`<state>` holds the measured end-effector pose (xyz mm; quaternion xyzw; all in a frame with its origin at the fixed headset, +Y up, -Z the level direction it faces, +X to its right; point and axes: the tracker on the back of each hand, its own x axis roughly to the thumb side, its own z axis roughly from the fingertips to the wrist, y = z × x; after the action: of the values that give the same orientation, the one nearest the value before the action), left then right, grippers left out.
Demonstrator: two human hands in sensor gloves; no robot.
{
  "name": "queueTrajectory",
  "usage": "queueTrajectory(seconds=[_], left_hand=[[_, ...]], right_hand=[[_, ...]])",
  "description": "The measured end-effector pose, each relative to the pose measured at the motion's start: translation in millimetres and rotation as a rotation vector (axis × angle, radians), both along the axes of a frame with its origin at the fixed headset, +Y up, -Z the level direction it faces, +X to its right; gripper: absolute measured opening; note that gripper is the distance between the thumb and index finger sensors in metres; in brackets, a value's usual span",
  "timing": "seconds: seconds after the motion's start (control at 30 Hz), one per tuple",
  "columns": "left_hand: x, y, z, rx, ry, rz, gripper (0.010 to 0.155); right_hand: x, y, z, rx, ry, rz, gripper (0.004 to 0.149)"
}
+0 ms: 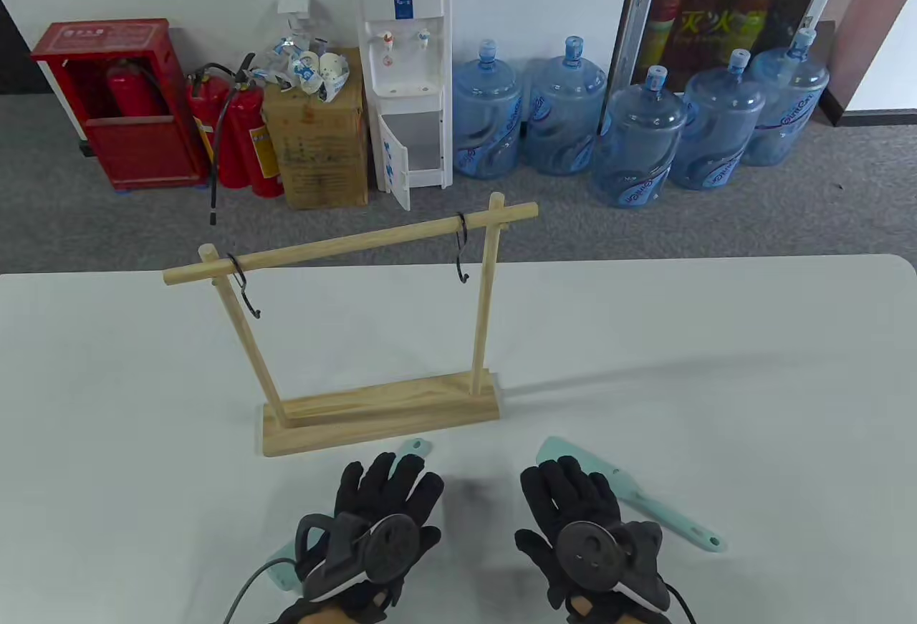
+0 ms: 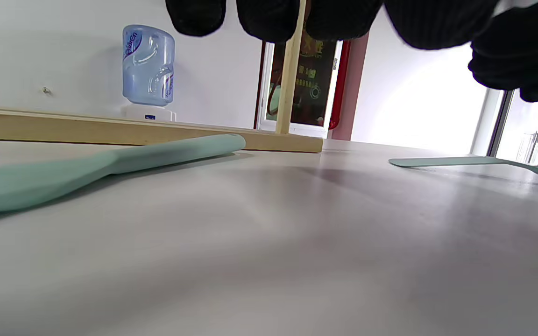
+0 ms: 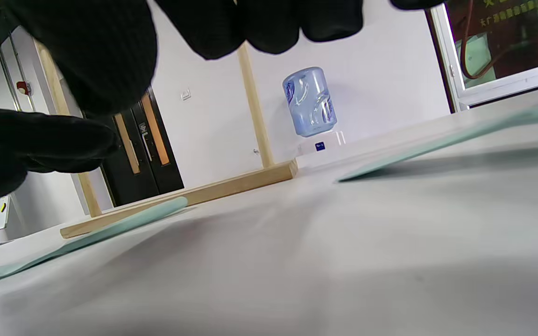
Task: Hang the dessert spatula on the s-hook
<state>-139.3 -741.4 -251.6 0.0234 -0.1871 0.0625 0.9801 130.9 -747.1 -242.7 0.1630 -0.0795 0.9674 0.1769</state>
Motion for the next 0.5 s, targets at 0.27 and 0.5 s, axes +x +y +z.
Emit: queueTrajectory(seconds=[0.27, 0.5], left_hand=[[-6, 1, -1, 0.017, 0.016, 0.02, 0.064], [-9, 1, -1, 0.028, 0.026, 0.045, 0.064]], right_hand=[[5, 3, 1, 0.018, -0.027, 0.003, 0.075], [34, 13, 2, 0.036, -0.11, -0.07, 0.076]])
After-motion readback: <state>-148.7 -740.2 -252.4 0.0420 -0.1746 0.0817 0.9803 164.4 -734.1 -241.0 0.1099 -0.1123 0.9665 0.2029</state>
